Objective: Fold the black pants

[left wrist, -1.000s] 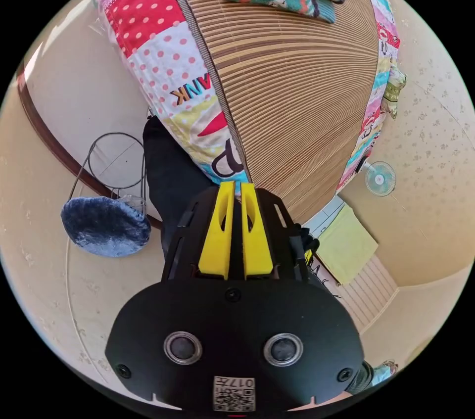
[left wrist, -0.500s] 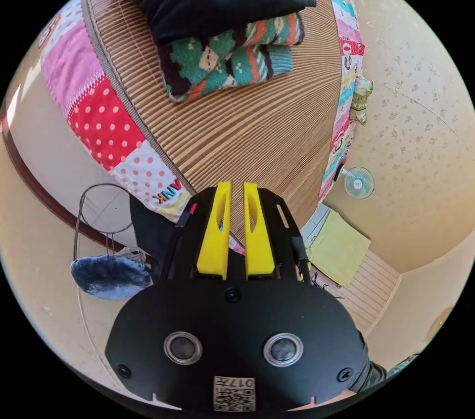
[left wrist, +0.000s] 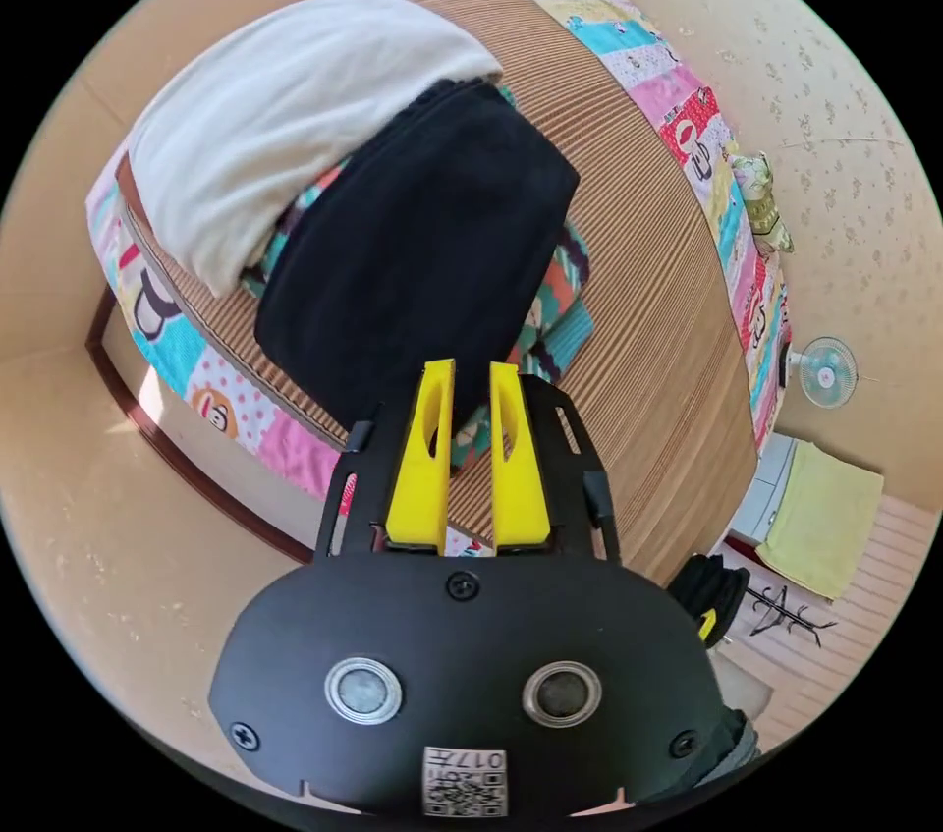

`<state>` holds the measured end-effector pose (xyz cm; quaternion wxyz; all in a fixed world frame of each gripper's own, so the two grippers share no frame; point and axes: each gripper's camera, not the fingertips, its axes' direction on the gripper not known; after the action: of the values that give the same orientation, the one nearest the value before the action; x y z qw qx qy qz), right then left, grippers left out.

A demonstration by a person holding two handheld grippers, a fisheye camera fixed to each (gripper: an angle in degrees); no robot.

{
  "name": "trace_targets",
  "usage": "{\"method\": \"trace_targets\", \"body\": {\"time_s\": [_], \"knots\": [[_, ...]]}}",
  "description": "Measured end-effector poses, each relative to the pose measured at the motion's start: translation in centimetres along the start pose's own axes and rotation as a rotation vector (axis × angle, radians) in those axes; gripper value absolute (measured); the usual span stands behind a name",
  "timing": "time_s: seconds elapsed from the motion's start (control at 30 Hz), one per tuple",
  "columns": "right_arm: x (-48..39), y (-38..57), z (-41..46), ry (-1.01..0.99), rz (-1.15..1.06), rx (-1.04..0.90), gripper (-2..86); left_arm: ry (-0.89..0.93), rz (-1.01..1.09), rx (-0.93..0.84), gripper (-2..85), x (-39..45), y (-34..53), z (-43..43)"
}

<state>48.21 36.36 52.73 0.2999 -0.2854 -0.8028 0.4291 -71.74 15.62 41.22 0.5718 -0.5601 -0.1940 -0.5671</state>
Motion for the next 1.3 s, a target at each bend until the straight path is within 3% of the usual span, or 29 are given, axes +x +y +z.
{"method": "trace_targets", "body": {"time_s": [0.17, 0.33, 0.43, 0.6, 0.7, 0.87, 0.97, 1.03, 1.17, 1.3], "knots": [[-0.4, -3.2, -1.7, -0.022, -0.003, 0.020, 0.3, -0.010, 0.067, -0.133, 14.2, -0.5, -4.2, 2.3], [-1.5, -6.8, -2.6, 0.004, -0.034, 0.028, 0.3, -0.003, -0.028, -0.046, 13.1, -2.7, -4.2, 1.5], [-1.2, -9.4, -2.2, 0.005, -0.030, 0.029, 0.3, 0.105, -0.092, 0.006, 9.6, -5.2, -3.4, 0.6], [-0.3, -13.6, 0.6, 0.024, -0.007, -0.009, 0.3, 0.482, -0.132, -0.007, 1.4, -10.6, -1.7, -0.2], [-0.1, -16.2, 3.4, 0.081, -0.007, -0.068, 0.3, 0.567, 0.098, -0.063, 0.5, -9.0, 0.5, -1.0], [0.7, -20.1, 7.9, 0.147, -0.018, -0.152, 0.2, 0.451, 0.590, -0.278, 0.0, -2.2, 6.3, -0.9], [1.7, -22.0, 9.5, 0.152, -0.013, -0.170, 0.3, 0.377, 0.626, -0.356, 0.3, -1.1, 8.1, -0.2], [2.3, -23.0, 10.0, 0.146, -0.011, -0.177, 0.3, 0.373, 0.569, -0.328, 0.8, -2.3, 8.2, -0.6], [3.8, -25.3, 10.1, 0.127, -0.015, -0.174, 0.3, 0.518, 0.506, 0.042, -0.2, -7.4, 7.8, -6.5], [5.4, -27.1, 9.0, 0.110, -0.025, -0.127, 0.2, 0.396, 0.180, 0.237, 4.0, -15.4, 4.0, -9.1]]}}
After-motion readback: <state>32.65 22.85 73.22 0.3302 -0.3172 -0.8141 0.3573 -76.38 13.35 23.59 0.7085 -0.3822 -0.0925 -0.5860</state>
